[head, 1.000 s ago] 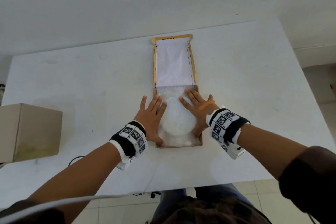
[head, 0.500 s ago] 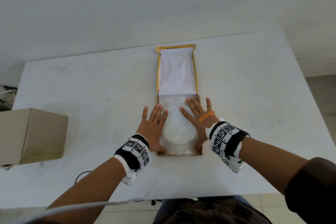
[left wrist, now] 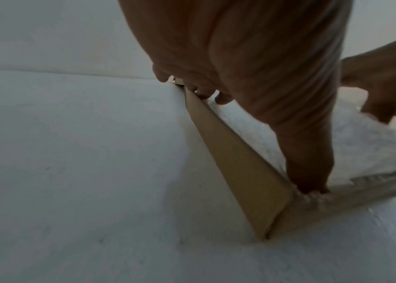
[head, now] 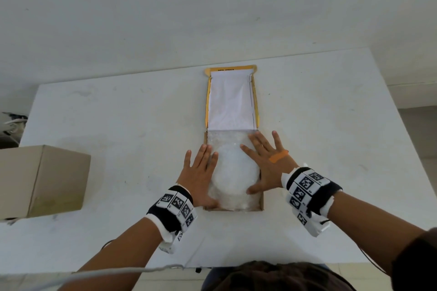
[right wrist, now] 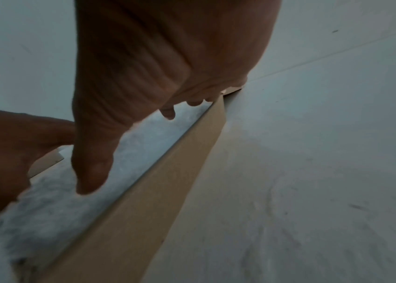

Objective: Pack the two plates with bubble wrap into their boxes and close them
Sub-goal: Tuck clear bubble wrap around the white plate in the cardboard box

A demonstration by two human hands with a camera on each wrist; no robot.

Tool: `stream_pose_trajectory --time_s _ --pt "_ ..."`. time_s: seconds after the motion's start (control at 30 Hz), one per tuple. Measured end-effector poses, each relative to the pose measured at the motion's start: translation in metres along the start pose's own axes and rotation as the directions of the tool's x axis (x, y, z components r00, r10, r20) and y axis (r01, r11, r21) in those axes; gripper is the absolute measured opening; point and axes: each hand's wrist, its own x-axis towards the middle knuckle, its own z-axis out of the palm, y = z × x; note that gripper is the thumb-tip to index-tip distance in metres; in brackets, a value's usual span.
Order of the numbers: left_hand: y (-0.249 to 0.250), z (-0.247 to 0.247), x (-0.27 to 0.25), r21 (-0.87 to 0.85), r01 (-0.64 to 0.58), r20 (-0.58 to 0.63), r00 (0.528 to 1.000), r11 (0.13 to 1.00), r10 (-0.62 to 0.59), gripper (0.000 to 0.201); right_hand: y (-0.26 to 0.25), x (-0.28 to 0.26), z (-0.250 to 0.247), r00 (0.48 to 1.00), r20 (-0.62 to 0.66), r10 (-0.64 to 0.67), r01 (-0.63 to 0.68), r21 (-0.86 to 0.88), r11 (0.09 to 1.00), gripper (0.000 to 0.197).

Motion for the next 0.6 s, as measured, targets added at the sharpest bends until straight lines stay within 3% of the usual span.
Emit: stream_pose_trajectory --time_s 0.2,0.33,0.47,0.53,0.6 --pt "-0.002 0.001 0.002 -0.041 -0.023 -0.012 1.000 0.999 0.022 0.130 0.009 0.003 -0.007 0.998 -0.062 0.009 -0.016 -0.111 0.994 0.118" --pt "-0.006 0.001 0.003 -0.107 -0.043 -0.050 0.998 0.993 0.038 0.127 0.006 0.001 -0.010 0.998 -0.065 -0.017 0.012 -0.083 0.996 0.112" --pt "-0.009 -0.005 0.007 -0.211 0.003 -0.178 0.983 0.977 -0.042 0.116 0.010 0.001 -0.012 0.975 -0.211 0.069 -0.028 0.192 0.981 0.082" --pt "-0.008 -0.011 0.012 -0.233 0.006 -0.269 0.961 0.973 -0.071 0.107 0.015 0.004 -0.013 0.944 -0.280 0.175 -0.057 0.384 0.922 0.055" --pt "-0.008 -0.017 0.021 -0.243 -0.003 -0.337 0.938 0.970 -0.081 0.099 0.019 0.010 -0.014 0.925 -0.282 0.253 -0.080 0.505 0.859 0.043"
